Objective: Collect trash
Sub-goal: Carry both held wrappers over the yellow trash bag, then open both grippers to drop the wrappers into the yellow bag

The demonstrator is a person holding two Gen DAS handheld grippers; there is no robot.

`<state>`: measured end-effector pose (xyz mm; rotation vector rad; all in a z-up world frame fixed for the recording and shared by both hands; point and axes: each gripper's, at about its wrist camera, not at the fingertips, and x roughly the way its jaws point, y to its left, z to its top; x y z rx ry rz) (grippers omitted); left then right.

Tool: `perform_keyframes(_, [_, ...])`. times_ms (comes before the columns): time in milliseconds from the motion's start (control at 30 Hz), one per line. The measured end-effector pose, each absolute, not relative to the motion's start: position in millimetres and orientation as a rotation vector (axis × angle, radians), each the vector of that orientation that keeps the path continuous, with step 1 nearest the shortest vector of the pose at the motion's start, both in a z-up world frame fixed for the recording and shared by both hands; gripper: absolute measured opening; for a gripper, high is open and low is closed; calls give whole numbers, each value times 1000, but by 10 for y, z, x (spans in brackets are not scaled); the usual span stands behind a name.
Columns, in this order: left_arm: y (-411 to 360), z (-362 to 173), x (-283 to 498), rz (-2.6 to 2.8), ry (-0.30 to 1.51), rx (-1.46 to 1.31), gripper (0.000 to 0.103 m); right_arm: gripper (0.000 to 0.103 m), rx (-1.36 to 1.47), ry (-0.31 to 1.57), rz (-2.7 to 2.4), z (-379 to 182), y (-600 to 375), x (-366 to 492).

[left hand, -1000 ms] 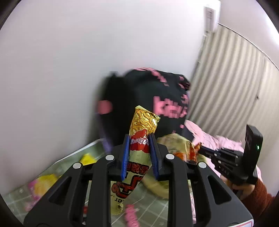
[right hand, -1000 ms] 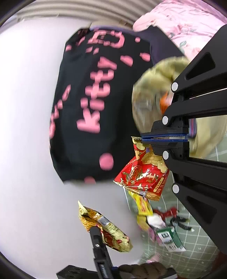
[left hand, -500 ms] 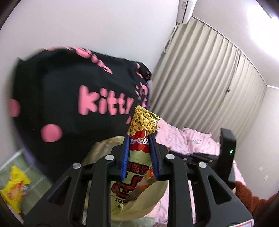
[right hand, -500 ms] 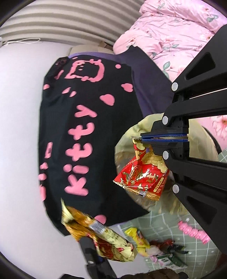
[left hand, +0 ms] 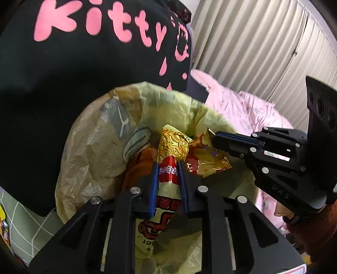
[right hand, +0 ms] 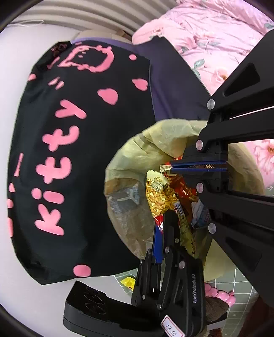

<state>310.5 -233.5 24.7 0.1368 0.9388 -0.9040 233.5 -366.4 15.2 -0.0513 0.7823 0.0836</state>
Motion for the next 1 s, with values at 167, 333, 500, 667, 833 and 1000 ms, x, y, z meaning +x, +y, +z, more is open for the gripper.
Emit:
perform_keyframes(167, [-2406, 173, 3150, -894, 963, 158, 17, 4, -28, 810, 118, 59, -3685, 2375])
perform_keyframes(333, [-2357, 214, 3082, -904, 938, 162, 18, 4, 7, 797, 121, 76, -3726, 2302])
perform_keyframes(500, [-2231, 279, 3045, -912, 917, 110, 20, 4, 58, 773, 116, 115, -3745, 2227])
perform_keyframes(667, [-2146, 329, 3022, -915, 905, 73, 21, 4, 54, 760, 110, 159, -3689, 2178])
perform_keyframes(833, [-1993, 395, 3050, -914, 884, -57, 24, 4, 57, 752, 93, 188, -3686, 2144])
perform_keyframes(1000, [-1967, 400, 3064, -906, 904, -85, 29, 5, 61, 750, 68, 192, -3717, 2114])
